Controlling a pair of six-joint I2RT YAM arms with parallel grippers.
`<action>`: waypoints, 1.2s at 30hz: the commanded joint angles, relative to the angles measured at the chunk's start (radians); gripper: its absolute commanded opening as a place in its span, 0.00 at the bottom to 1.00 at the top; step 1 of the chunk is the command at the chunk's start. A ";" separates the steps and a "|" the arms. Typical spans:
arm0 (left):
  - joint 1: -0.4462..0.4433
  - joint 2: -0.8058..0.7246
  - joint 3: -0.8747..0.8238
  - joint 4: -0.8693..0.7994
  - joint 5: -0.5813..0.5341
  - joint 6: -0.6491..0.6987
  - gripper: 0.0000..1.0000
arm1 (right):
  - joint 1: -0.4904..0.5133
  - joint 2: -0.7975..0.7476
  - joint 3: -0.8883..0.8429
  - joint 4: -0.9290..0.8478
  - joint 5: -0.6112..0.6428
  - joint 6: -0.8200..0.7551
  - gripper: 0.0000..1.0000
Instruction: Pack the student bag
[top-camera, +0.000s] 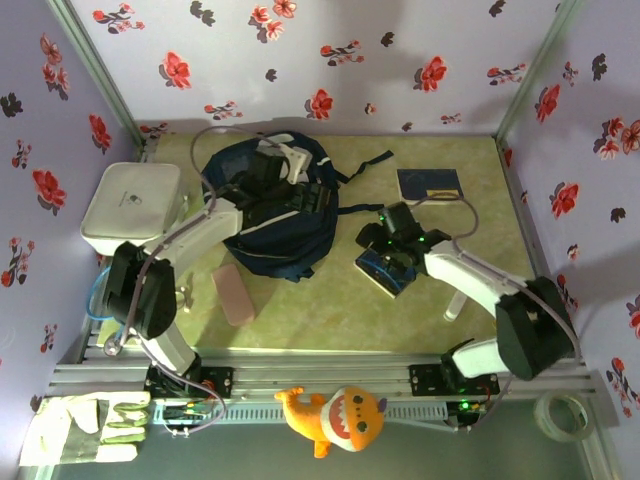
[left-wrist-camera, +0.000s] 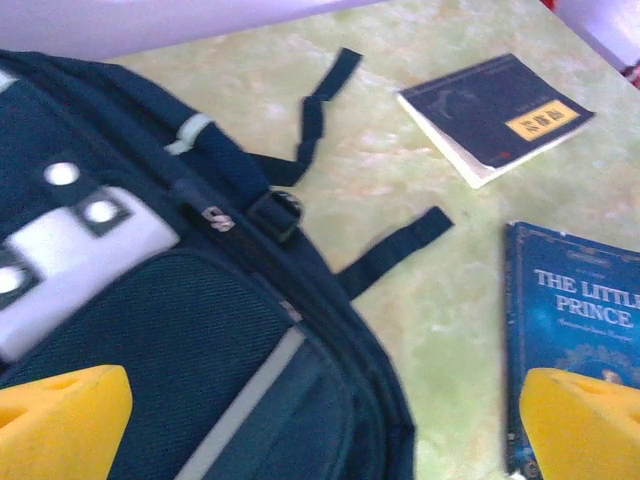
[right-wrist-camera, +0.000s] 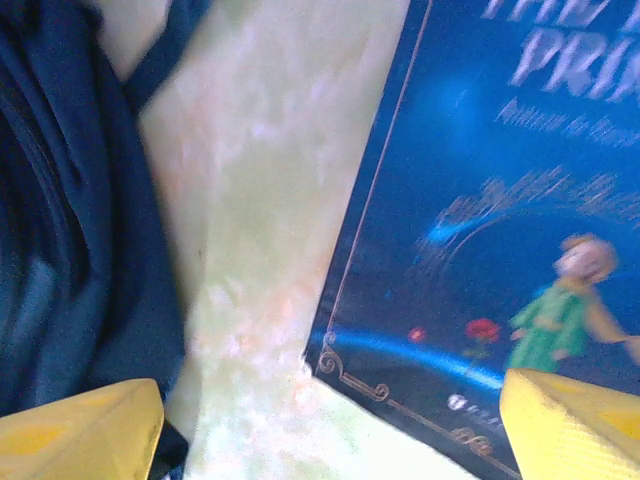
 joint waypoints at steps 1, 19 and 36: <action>-0.061 0.070 0.090 -0.053 0.036 -0.020 1.00 | -0.088 -0.058 0.004 -0.121 0.094 -0.039 0.88; -0.256 0.510 0.493 -0.344 0.031 -0.186 0.71 | -0.303 -0.053 -0.168 -0.051 -0.048 -0.148 0.60; -0.293 0.687 0.634 -0.469 0.085 -0.299 0.52 | -0.302 0.044 -0.157 -0.085 -0.068 -0.235 0.34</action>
